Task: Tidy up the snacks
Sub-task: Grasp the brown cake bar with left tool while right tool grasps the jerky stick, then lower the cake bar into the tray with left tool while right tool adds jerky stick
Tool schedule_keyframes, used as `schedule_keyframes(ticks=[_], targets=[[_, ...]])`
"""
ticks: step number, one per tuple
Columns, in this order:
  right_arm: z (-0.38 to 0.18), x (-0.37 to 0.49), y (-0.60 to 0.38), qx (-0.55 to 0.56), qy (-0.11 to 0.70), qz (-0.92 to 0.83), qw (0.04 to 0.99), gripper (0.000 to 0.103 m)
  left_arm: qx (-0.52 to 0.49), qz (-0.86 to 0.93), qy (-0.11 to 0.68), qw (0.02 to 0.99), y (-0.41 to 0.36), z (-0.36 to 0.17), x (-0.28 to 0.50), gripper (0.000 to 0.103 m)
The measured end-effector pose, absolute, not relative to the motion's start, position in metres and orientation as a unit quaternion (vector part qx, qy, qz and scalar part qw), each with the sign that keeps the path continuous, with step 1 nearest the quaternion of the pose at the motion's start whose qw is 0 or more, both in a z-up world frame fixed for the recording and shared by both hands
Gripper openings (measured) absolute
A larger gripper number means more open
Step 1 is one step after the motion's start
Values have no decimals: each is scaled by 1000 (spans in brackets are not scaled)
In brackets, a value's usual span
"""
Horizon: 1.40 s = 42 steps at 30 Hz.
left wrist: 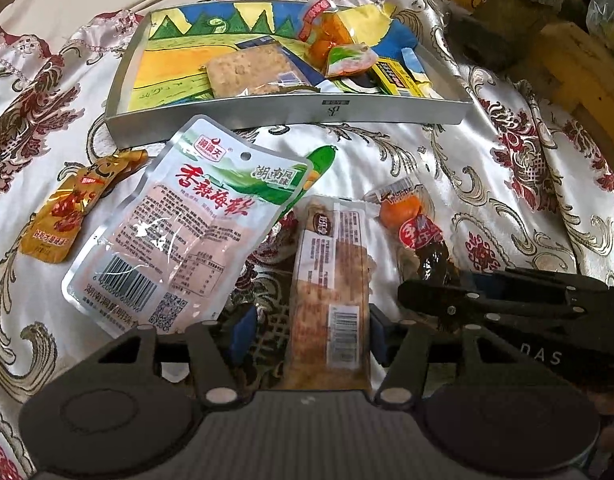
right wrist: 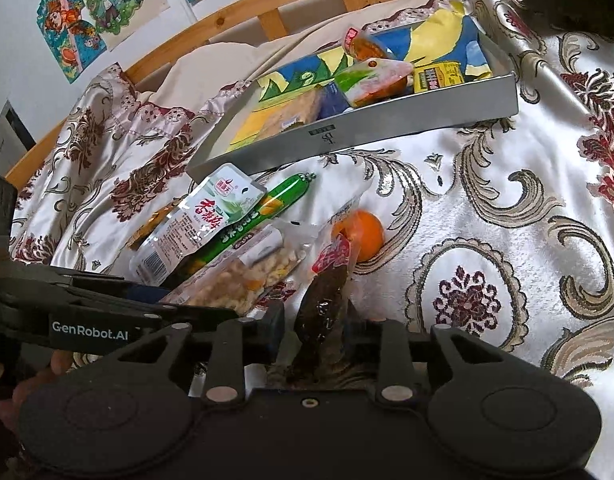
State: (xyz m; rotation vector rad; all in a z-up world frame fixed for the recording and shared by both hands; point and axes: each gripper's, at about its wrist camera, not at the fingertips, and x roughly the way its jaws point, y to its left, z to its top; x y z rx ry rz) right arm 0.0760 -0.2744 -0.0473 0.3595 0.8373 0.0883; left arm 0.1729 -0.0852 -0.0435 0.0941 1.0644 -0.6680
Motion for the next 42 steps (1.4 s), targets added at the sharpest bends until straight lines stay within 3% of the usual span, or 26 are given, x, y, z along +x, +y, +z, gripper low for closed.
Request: schedule_keyframes(ticks=[3,5,14,42], targets=[[-47,75,-272,171,403,47,898,17,38,-317,495,808,-85,-42,171,45],[-46,74,-269,165,400,48,900,15,34,-318,494,809,-86,-42,169,41],[-16,55,-258,71,369,17,926,13,19,-308,481,821,-86,-27,146,38],[47,-17,-276,75,265,16,961,13,-46,-269,400,875,-81,53,87,38]])
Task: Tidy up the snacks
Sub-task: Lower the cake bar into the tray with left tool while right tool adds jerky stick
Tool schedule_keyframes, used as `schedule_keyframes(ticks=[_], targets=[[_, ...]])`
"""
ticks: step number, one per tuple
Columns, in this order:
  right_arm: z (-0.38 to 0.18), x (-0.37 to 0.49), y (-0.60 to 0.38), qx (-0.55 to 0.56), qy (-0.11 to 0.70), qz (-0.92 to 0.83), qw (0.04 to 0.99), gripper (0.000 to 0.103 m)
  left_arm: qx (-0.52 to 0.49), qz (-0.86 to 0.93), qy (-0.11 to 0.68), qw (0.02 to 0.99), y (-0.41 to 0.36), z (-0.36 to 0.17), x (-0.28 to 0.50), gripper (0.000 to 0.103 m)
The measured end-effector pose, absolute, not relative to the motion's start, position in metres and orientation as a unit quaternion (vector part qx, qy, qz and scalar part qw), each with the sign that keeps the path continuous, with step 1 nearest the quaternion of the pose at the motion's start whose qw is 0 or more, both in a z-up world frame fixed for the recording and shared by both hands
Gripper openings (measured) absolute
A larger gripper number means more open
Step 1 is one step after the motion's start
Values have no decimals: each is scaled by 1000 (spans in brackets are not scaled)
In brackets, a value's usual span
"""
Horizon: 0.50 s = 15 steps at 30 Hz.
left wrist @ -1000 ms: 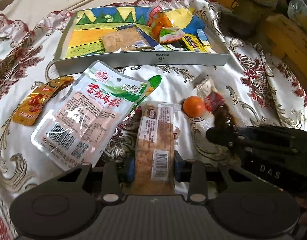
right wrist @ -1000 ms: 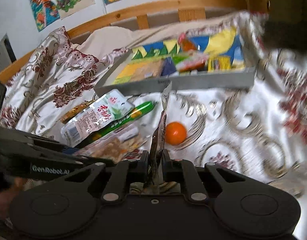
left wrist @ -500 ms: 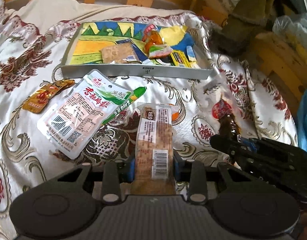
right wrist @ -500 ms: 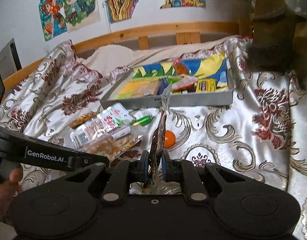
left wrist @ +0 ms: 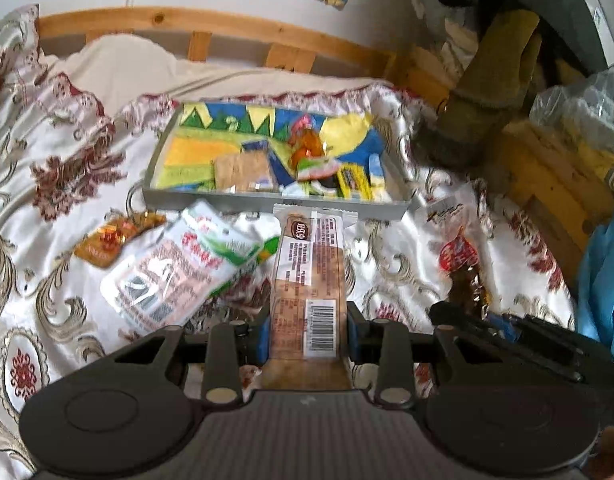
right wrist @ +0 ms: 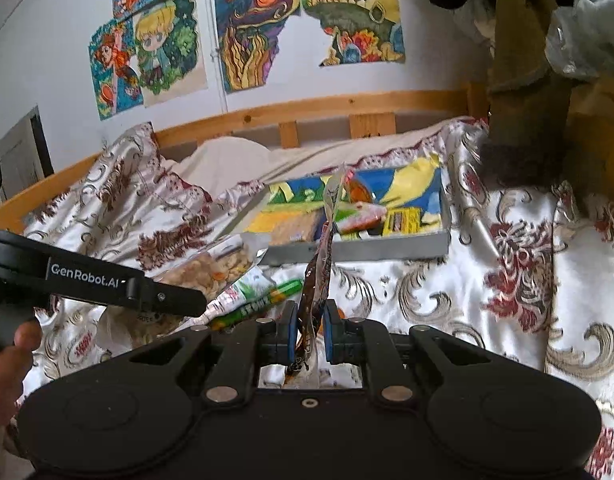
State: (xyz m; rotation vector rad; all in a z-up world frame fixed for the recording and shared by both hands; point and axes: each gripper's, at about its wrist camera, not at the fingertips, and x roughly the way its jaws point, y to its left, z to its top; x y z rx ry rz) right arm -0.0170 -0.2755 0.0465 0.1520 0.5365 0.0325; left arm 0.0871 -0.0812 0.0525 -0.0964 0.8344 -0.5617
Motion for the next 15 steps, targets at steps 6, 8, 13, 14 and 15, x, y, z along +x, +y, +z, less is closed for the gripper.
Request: schedule_keyframes(ticks=[6,8,13,14,15], targets=[[66,11,-288,37,247,31,968,13,-54,-270,386,881,-93,74,112,38],[71,23,-297,25,240,27,970,13,-58,-268,377,885,-99,80,123,38],[74,63,-320,19,228,21,973,13,-78,-263,366,889,-121,87,159,38],[74,73,-324,16,223,21,974,13,-85,-258,365,890,-126,88,168,38],[74,82,-328,12,219,21,975,13,-93,-253,365,891,-131,87,177,38]])
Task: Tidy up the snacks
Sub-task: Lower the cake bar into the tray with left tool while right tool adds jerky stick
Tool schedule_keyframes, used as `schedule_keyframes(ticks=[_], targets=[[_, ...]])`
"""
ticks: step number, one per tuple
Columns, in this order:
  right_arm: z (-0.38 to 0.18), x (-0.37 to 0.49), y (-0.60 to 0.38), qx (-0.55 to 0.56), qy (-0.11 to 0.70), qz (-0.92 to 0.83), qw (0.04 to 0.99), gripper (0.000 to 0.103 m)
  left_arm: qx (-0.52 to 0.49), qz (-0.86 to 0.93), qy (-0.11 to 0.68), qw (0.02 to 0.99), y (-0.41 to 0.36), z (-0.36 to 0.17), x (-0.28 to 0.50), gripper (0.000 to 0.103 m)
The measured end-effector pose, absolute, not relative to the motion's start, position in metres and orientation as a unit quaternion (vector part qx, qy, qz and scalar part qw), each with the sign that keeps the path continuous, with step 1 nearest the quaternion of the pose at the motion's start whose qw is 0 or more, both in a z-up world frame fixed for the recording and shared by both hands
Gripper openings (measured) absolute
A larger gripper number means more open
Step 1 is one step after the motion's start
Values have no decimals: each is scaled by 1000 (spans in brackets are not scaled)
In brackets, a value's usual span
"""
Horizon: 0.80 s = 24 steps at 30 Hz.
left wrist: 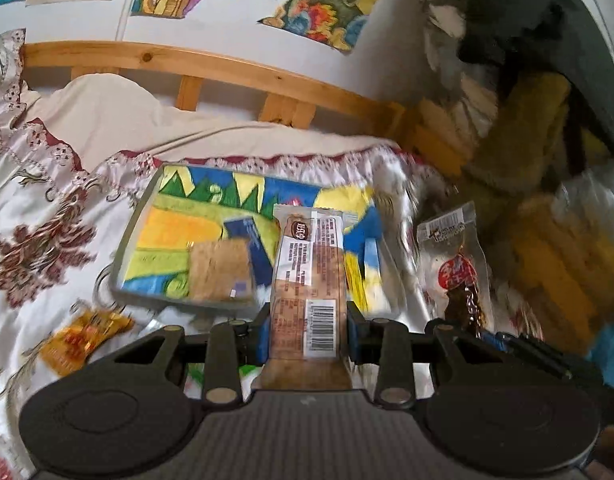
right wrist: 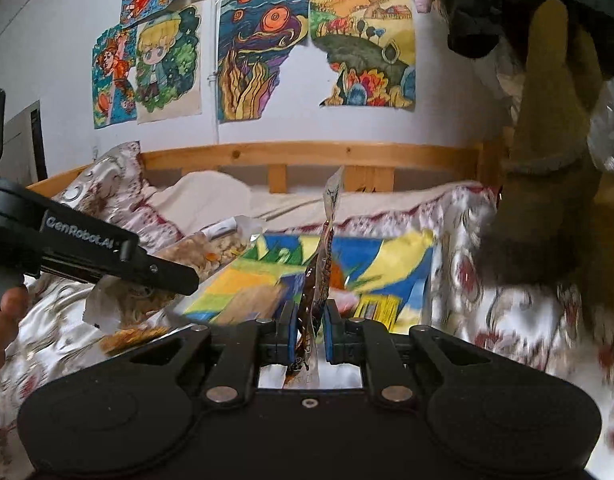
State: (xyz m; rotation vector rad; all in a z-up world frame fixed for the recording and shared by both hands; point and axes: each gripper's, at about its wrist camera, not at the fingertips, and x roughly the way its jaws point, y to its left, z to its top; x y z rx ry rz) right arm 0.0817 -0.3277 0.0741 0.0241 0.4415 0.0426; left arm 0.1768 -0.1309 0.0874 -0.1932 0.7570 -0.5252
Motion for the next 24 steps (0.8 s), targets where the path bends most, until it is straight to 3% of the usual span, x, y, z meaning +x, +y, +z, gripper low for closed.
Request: schedule_keyframes(ticks=[13,24], targets=[[50,199,-379,48,211,-12,976,13,-140,-194,375,896,-181,43,274,38],[-22,228,-394,60,271,-26,960,13,-127,-166,387,898,-206,-4,296,38]])
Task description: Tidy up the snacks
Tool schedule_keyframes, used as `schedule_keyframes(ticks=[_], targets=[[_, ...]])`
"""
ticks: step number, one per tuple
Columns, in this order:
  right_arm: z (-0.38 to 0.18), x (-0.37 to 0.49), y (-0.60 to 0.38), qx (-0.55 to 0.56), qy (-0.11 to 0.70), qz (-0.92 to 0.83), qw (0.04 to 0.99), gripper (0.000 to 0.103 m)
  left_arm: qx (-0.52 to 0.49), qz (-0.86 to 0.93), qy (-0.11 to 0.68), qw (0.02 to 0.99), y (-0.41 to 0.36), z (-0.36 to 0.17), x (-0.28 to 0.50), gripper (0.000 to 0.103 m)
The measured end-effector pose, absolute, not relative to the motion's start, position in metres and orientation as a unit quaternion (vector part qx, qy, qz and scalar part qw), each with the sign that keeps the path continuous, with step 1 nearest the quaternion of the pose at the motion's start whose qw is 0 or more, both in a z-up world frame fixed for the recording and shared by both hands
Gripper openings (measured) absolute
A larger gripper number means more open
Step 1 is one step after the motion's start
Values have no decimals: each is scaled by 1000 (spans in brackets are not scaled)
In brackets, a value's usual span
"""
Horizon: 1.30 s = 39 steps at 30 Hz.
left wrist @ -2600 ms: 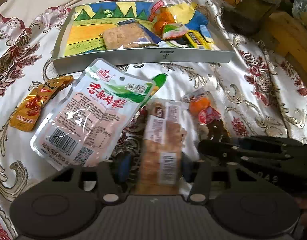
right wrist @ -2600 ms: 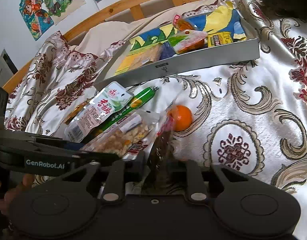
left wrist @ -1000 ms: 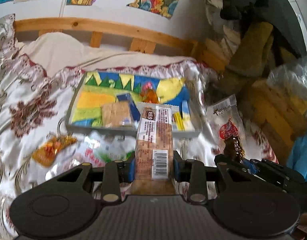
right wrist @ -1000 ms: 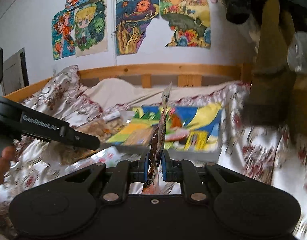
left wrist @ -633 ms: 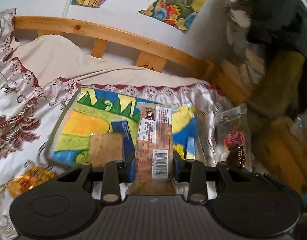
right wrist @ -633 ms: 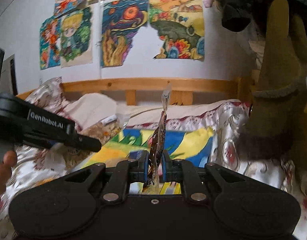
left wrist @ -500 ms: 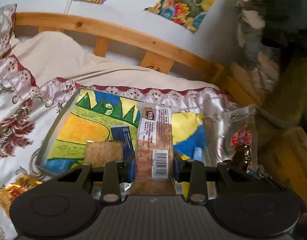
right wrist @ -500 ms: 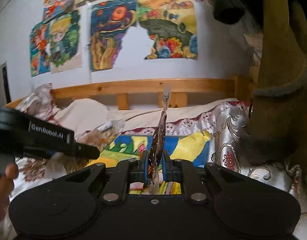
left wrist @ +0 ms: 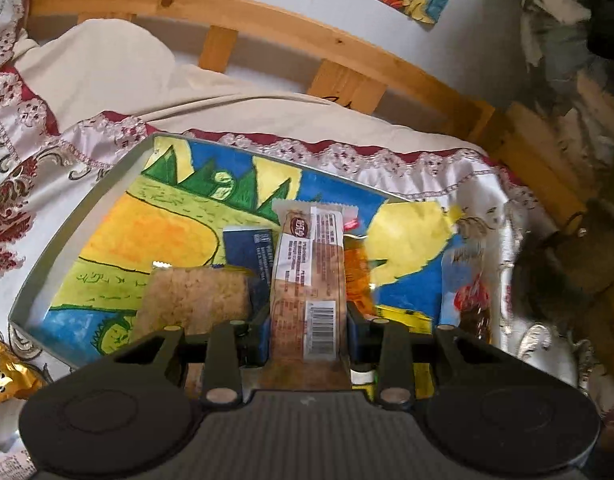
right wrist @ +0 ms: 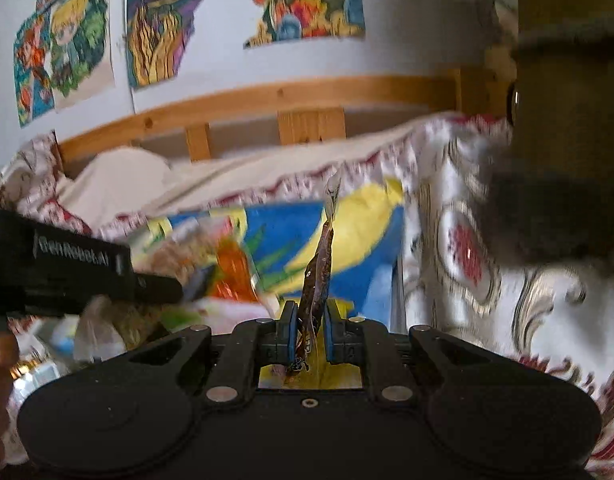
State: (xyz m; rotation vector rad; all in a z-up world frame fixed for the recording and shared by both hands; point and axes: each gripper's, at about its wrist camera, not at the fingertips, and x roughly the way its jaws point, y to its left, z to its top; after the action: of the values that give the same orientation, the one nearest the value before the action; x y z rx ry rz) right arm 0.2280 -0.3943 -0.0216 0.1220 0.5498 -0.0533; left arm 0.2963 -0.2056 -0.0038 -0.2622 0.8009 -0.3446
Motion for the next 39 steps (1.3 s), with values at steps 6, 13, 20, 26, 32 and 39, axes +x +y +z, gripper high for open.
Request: schedule_keyframes(ticks=[6,13,20,26,32,39], targets=[[-32,230,-397,71,276,-23,958,13,-107,-149,374,909,-211,-6,300,38],[-33,231,-392,67,280,-21,957,16,-78,-134,377,913,-220,-8,301,41],[-30,230,-391,69,280,-26,957,25,-63,-128,381,913,-218,-7,298,53],[-22,223,-389,71,272,-35,959,53,-66,-125,368,919,-209,4,289,69],[2,210,-386,66,245,-45,966,71,-64,-121,322,937,-195,32,269,87],[45,183,-376,72,197,-47,977,92,-80,-107,268,954,-168,75,240,100]])
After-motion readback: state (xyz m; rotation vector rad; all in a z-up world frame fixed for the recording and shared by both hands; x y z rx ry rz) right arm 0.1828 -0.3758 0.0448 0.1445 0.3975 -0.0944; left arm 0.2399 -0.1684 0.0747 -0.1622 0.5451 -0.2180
